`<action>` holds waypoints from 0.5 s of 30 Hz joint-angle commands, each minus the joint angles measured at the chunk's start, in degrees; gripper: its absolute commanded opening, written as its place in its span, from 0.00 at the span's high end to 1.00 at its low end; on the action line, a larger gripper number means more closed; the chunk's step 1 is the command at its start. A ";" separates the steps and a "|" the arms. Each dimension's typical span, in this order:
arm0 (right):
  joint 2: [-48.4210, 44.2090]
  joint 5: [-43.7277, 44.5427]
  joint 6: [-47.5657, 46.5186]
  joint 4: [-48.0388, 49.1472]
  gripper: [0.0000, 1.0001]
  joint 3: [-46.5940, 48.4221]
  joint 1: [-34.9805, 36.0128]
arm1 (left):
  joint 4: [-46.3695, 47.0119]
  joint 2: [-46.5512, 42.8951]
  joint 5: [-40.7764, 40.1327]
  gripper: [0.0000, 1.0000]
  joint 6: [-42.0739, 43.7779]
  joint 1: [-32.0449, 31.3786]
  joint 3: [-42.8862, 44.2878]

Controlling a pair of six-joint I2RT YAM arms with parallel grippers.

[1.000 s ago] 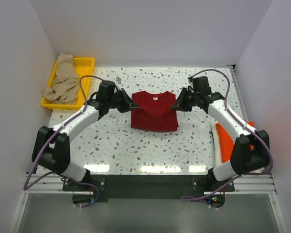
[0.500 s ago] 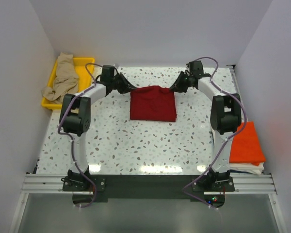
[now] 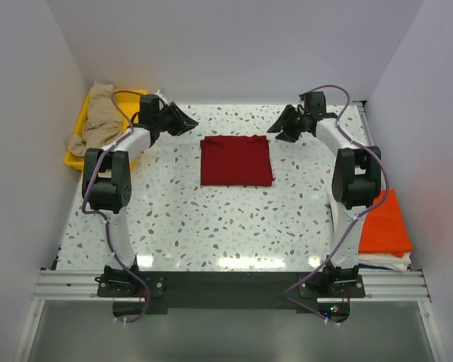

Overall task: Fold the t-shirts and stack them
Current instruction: Fold the tshirt

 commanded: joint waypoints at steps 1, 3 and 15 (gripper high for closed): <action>-6.91 -0.57 -1.00 3.95 0.52 -3.56 2.34 | 3.31 -5.20 -0.50 0.72 2.14 -2.80 -0.65; -6.91 -1.37 -0.65 5.09 0.66 -4.71 4.01 | 2.87 -4.94 -0.85 0.81 2.23 -5.08 -0.91; 6.61 -8.58 3.48 14.51 0.85 0.81 7.45 | 4.90 7.78 -1.29 1.00 2.57 -9.85 4.26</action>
